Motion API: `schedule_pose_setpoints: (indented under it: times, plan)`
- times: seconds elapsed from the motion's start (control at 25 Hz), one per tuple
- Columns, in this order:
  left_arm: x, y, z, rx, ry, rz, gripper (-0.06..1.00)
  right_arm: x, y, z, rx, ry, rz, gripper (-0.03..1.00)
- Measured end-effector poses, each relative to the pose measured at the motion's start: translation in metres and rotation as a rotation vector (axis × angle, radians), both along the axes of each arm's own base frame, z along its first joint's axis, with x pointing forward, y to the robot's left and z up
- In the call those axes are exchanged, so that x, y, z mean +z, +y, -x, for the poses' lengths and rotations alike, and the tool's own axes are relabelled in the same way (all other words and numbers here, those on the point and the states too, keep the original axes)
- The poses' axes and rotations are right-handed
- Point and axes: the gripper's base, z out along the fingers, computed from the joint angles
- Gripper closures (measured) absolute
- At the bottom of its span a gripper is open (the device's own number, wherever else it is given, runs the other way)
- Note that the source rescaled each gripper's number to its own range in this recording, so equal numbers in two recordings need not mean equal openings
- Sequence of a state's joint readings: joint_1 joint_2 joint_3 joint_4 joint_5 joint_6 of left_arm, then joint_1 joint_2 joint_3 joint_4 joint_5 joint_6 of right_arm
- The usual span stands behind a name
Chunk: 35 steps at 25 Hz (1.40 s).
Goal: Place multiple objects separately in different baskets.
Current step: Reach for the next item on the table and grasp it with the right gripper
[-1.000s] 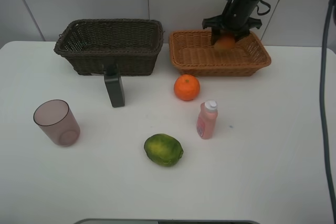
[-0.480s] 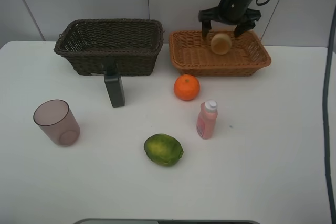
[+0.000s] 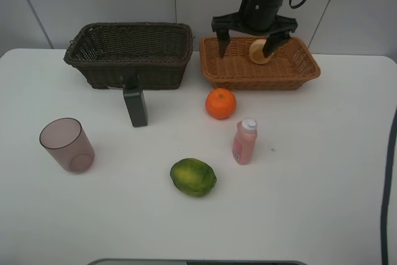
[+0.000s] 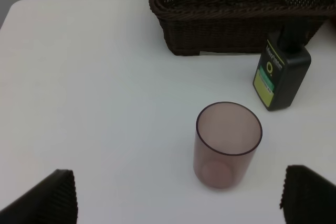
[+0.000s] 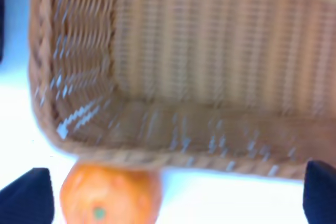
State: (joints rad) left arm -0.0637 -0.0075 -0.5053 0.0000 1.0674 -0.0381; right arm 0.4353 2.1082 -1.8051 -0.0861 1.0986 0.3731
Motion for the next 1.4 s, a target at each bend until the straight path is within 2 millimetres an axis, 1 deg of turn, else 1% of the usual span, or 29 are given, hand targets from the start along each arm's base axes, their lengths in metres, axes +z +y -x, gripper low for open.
schedule_pose_setpoints:
  times: [0.24, 0.32, 0.44, 0.6, 0.76, 0.88, 1.12, 1.4]
  plan:
    - [0.000, 0.000, 0.000, 0.000, 0.000, 0.000, -0.05, -0.020, 0.026, 0.034, -0.054, 0.008, -0.010, -0.03]
    - [0.000, 0.000, 0.000, 0.000, 0.000, 0.000, -0.05, -0.028, 0.034, 0.040, -0.075, -0.005, -0.002, -0.03]
    - [0.000, 0.000, 0.000, 0.000, 0.000, 0.000, -0.05, -0.035, 0.043, 0.046, -0.098, -0.039, -0.012, -0.03]
    - [0.000, 0.000, 0.000, 0.000, 0.000, 0.000, -0.05, -0.044, 0.046, 0.051, -0.123, -0.071, -0.009, -0.03]
    - [0.000, 0.000, 0.000, 0.000, 0.000, 0.000, -0.05, -0.057, 0.039, 0.054, -0.168, -0.096, 0.031, -0.03]
    - [0.000, 0.000, 0.000, 0.000, 0.000, 0.000, -0.05, -0.064, 0.037, 0.055, -0.179, -0.114, 0.021, -0.03]
    - [0.000, 0.000, 0.000, 0.000, 0.000, 0.000, -0.05, -0.066, 0.043, 0.052, -0.200, -0.154, -0.045, -0.03]
    - [0.000, 0.000, 0.000, 0.000, 0.000, 0.000, -0.05, -0.090, 0.047, 0.051, -0.223, -0.127, -0.038, -0.03]
